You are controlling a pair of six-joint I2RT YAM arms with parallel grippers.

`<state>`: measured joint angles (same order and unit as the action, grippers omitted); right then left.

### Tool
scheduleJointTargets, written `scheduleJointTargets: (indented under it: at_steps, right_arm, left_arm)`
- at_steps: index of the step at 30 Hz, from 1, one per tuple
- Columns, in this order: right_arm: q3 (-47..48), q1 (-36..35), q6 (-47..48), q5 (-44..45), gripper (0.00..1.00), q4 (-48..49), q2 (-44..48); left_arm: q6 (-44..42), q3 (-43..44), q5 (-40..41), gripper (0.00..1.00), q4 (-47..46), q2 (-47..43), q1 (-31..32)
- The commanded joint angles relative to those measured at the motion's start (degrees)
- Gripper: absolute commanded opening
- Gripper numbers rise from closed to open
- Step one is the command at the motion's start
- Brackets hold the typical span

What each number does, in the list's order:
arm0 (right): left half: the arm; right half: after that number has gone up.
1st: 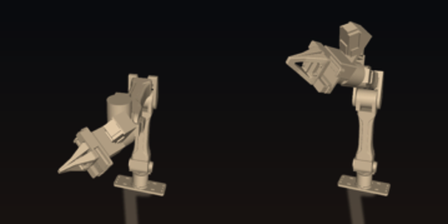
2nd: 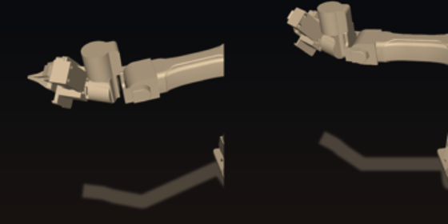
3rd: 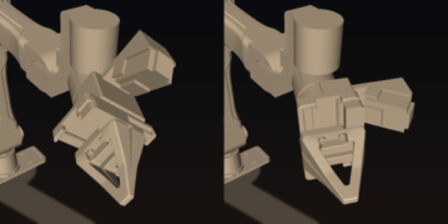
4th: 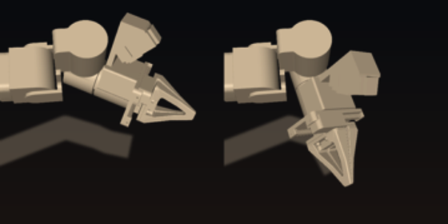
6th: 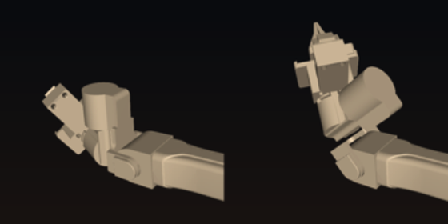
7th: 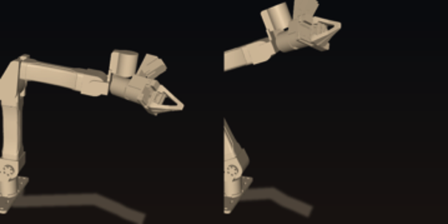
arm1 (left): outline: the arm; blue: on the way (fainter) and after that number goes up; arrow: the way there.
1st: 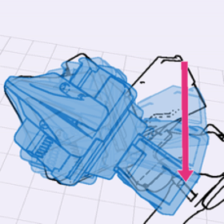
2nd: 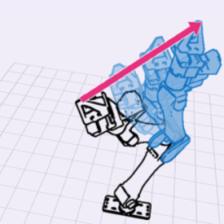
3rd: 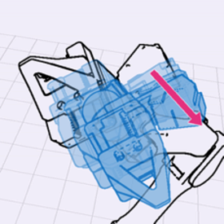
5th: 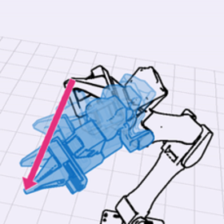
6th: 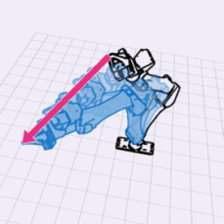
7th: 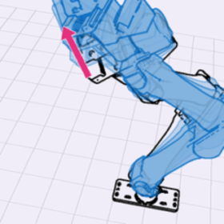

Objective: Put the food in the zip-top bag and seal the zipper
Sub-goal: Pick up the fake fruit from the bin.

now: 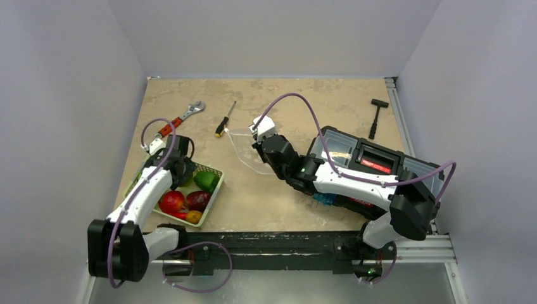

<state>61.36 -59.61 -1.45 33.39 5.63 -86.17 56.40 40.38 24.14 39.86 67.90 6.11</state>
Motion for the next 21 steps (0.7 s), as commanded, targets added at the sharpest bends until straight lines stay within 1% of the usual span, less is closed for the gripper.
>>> scheduleJointTargets:
  at_steps: [1, 5, 7, 9, 11, 13, 15, 17, 19, 20, 21]
  right_arm:
    - [0.2, 0.0, -0.2, 0.2, 0.0, 1.6, 0.0]
    - [0.5, 0.0, -0.2, 0.3, 0.0, 1.5, -0.3]
    - [0.7, 0.0, -0.2, 0.2, 0.0, 1.4, -0.5]
    - [0.7, 0.0, -0.3, 0.1, 0.0, 1.3, -0.5]
    - [0.8, 0.0, -0.3, 0.0, 0.0, 1.2, -0.5]
    - [0.9, 0.0, -0.4, -0.3, 0.0, 1.2, -0.5]
    - [0.9, 0.0, -0.6, -0.7, 0.0, 1.1, -0.4]
    - [1.0, 0.0, -1.1, -1.5, 0.0, 1.1, -0.2]
    - [1.0, 0.0, -1.5, -2.4, 0.0, 1.2, 0.0]
    - [1.0, 0.0, -1.6, -2.8, 0.0, 1.2, 0.0]
    - [1.0, 0.0, -1.8, -3.3, 0.0, 1.1, 0.1]
  left_arm:
    - [-1.5, 2.1, -0.1, 0.48, 3.7, -8.5, -0.4]
    - [-5.8, 4.7, -5.2, 0.47, 6.0, -15.0, -0.4]
    - [-7.7, 6.1, -9.5, 0.47, 6.5, -18.6, -0.4]
    - [-10.3, 6.2, -15.8, 0.47, 4.6, -22.3, -0.4]
    - [-12.6, 5.2, -24.2, 0.47, 0.2, -26.7, -0.4]
    - [-13.3, 3.1, -32.9, 0.48, -6.4, -31.1, -0.4]
    - [-12.3, -0.5, -44.2, 0.49, -16.5, -34.6, -0.4]
    - [-8.8, -3.7, -54.5, 0.5, -28.3, -35.5, -0.3]
    - [-4.1, -6.6, -61.5, 0.48, -40.8, -34.7, 0.2]
    - [-2.1, -7.9, -63.6, 0.48, -46.8, -34.0, 0.8]
    - [-0.9, -8.9, -64.6, 0.48, -50.6, -33.4, 1.9]
